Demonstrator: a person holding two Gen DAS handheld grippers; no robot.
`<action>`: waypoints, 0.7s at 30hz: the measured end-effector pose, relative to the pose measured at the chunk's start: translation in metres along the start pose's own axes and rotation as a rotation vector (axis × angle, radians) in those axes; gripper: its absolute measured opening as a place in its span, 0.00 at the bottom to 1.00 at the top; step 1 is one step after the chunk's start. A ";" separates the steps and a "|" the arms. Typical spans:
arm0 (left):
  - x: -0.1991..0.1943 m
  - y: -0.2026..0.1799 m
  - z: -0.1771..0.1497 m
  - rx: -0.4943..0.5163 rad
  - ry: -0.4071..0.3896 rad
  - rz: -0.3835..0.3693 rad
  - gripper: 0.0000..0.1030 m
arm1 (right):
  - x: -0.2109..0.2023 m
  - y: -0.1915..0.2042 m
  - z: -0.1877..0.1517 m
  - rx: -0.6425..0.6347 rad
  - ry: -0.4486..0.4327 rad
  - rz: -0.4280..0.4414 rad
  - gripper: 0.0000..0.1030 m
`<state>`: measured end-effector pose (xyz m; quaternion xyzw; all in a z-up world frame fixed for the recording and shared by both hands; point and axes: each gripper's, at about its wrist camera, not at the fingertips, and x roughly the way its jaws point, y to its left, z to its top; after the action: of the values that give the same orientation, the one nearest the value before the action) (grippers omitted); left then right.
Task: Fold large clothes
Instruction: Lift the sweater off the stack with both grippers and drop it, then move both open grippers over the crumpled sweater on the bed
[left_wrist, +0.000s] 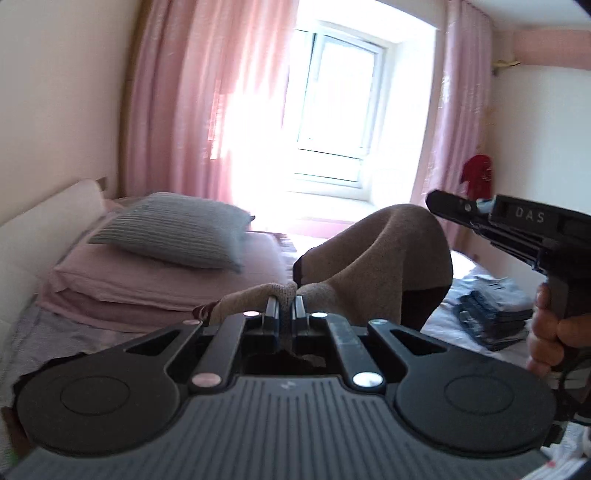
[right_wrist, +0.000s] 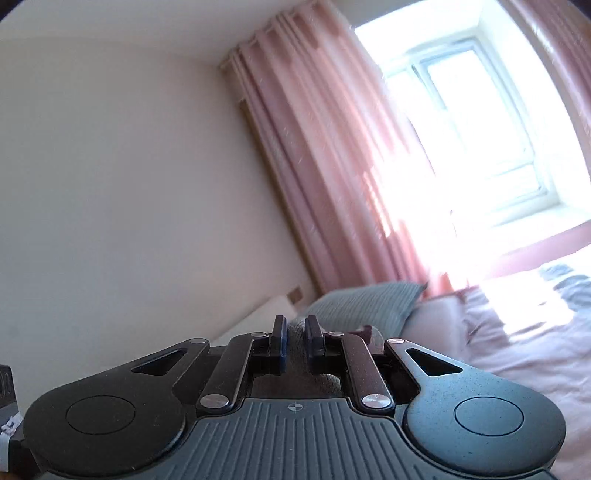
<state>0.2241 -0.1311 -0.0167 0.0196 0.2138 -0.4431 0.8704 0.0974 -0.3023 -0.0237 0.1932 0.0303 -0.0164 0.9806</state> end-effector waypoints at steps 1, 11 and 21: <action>0.005 -0.026 0.000 -0.001 0.012 -0.044 0.03 | -0.021 -0.009 0.015 -0.010 -0.044 -0.019 0.00; 0.096 -0.195 -0.092 -0.048 0.450 -0.119 0.18 | -0.151 -0.144 -0.009 -0.035 0.450 -0.426 0.56; 0.092 -0.240 -0.153 -0.070 0.699 0.024 0.32 | -0.251 -0.249 -0.057 0.188 0.840 -0.556 0.56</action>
<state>0.0301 -0.3129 -0.1544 0.1426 0.5136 -0.3917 0.7500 -0.1673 -0.5060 -0.1543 0.2549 0.4705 -0.2004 0.8207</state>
